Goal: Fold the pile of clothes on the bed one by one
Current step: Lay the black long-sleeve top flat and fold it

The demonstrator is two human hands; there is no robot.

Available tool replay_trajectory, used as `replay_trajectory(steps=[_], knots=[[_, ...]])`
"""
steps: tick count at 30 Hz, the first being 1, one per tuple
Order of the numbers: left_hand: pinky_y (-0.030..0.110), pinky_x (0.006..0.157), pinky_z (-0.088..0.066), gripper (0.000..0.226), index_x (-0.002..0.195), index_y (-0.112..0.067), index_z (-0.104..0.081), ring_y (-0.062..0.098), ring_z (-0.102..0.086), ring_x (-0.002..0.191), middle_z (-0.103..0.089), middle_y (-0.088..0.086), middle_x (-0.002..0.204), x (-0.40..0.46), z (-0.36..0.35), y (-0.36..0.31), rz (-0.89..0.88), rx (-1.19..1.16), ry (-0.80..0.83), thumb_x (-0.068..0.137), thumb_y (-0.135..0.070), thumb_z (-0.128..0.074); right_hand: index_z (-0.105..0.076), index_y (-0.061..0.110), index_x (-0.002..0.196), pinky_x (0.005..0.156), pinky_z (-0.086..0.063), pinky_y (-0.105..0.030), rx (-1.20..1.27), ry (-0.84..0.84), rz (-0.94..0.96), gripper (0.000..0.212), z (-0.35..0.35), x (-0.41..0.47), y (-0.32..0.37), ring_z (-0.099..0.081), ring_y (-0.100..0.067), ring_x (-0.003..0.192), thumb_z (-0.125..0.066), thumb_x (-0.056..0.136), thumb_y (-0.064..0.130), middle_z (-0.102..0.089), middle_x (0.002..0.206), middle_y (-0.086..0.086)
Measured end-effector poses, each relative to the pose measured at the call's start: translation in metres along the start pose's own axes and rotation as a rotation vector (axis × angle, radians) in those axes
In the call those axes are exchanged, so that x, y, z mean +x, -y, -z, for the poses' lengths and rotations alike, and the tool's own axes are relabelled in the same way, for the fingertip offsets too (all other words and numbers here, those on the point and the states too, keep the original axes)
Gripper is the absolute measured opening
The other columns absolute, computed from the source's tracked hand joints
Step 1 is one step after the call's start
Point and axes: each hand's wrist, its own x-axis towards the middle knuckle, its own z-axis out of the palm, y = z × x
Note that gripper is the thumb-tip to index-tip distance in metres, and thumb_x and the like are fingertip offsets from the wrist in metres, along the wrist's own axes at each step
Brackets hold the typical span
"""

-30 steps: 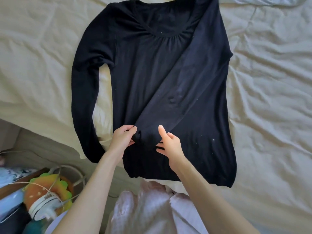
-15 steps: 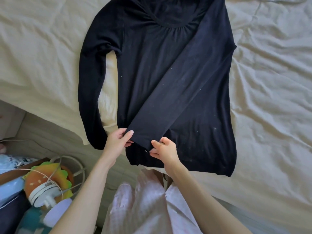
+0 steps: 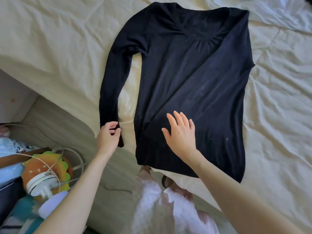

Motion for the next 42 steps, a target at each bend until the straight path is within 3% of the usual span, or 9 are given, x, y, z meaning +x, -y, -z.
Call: replay_trajectory(steps=[4,8,13,17,21,26,33,39,42], knots=[[0.028,0.091,-0.040,0.038,0.133,-0.014,-0.048,0.018,-0.051,0.116,-0.049,0.004,0.133,0.058,0.028,-0.012,-0.044,0.020,-0.044,0.095,-0.017,-0.052,-0.010,0.023,0.151,0.113,-0.007,-0.058,-0.136,0.045,0.003,0.070,-0.002,0.051,0.022,0.002,-0.028,0.147,-0.039,0.095,0.053,-0.003,0.160,-0.007],[0.021,0.067,-0.042,0.009,0.090,-0.018,-0.055,0.002,-0.055,0.074,-0.058,-0.007,0.085,0.109,0.039,-0.028,-0.097,0.032,0.011,0.088,-0.018,-0.064,0.005,0.028,0.151,0.111,-0.010,-0.061,-0.126,0.175,-0.131,0.080,-0.020,0.084,0.035,0.010,-0.030,0.145,-0.036,0.091,0.063,0.012,0.159,-0.005],[0.018,0.054,-0.034,0.016,0.089,-0.014,-0.051,0.010,-0.051,0.071,-0.052,-0.006,0.080,0.114,0.046,-0.026,0.006,0.125,0.135,0.091,-0.027,-0.060,0.010,0.029,0.150,0.112,-0.009,-0.059,-0.162,0.218,-0.176,0.079,-0.028,0.086,0.038,0.013,-0.030,0.145,-0.032,0.092,0.063,0.017,0.158,-0.004],[0.015,0.050,-0.033,0.014,0.095,-0.014,-0.048,0.010,-0.050,0.065,-0.052,-0.005,0.076,0.105,0.098,-0.042,-0.124,0.139,-0.080,0.093,-0.025,-0.056,0.007,0.030,0.150,0.112,-0.010,-0.059,-0.145,0.282,-0.184,0.076,-0.017,0.090,0.039,0.013,-0.029,0.145,-0.036,0.094,0.059,0.016,0.158,-0.003],[0.032,0.055,-0.042,0.014,0.096,-0.012,-0.051,0.017,-0.051,0.066,-0.054,-0.003,0.081,0.087,0.133,-0.072,-0.462,0.307,-0.226,0.091,-0.023,-0.059,0.001,0.030,0.151,0.112,-0.014,-0.059,-0.076,0.320,-0.221,0.070,-0.007,0.093,0.046,0.011,-0.029,0.145,-0.038,0.097,0.049,0.013,0.159,-0.003],[0.028,0.079,-0.047,0.021,0.110,-0.013,-0.063,0.016,-0.060,0.091,-0.054,-0.004,0.100,0.088,0.095,-0.076,-0.389,0.369,0.328,0.092,-0.023,-0.058,-0.001,0.030,0.151,0.112,-0.014,-0.058,-0.043,0.332,-0.241,0.067,-0.005,0.094,0.047,0.011,-0.028,0.146,-0.039,0.098,0.046,0.012,0.159,-0.001],[0.045,0.107,-0.029,0.059,0.142,-0.019,-0.037,0.028,-0.022,0.138,-0.027,0.008,0.150,0.147,0.076,-0.065,-0.390,0.674,0.229,0.090,-0.030,-0.061,0.002,0.032,0.151,0.114,-0.013,-0.057,-0.034,0.326,-0.214,0.068,-0.013,0.094,0.037,0.012,-0.027,0.146,-0.038,0.098,0.046,0.014,0.159,0.000],[0.046,0.112,-0.009,0.016,0.101,-0.022,-0.065,0.023,-0.019,0.140,-0.039,0.003,0.141,0.152,0.077,-0.058,-0.640,0.902,0.213,0.087,-0.030,-0.064,0.007,0.031,0.150,0.113,-0.012,-0.058,-0.082,0.316,-0.198,0.069,-0.024,0.094,0.034,0.013,-0.028,0.145,-0.035,0.098,0.047,0.016,0.158,-0.002],[0.050,0.115,-0.002,0.032,0.117,-0.020,-0.061,0.017,-0.026,0.140,-0.046,-0.001,0.140,0.144,0.081,-0.054,-0.697,0.820,0.218,0.087,-0.031,-0.064,0.009,0.030,0.150,0.113,-0.011,-0.058,-0.084,0.309,-0.193,0.070,-0.025,0.094,0.035,0.014,-0.029,0.145,-0.034,0.098,0.047,0.017,0.158,-0.003]])
